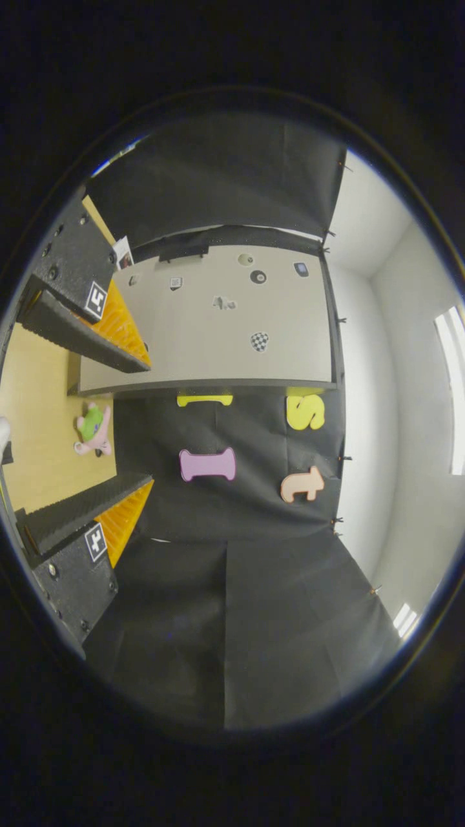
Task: Open the shoe cabinet door, grab the shoes and put them into the shoe cabinet, then close the shoe cabinet door.
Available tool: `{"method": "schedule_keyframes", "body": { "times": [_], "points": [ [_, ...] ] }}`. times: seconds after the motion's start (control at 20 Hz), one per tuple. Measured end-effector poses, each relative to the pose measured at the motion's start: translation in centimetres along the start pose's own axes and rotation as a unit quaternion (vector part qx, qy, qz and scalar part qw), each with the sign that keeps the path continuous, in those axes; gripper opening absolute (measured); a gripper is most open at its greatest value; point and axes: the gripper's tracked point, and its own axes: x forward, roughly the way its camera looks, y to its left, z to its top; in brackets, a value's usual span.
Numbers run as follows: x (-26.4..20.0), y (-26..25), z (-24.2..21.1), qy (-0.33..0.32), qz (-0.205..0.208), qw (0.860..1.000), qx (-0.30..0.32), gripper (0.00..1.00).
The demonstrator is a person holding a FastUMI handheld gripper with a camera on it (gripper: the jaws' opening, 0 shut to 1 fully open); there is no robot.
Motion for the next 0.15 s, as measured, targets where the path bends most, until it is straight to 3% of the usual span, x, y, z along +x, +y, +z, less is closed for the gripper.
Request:
{"method": "schedule_keyframes", "body": {
  "times": [0.15],
  "points": [
    [-0.03,0.42,-0.03,0.000,0.003,1.000,-0.002,0.99]
  ]
}}
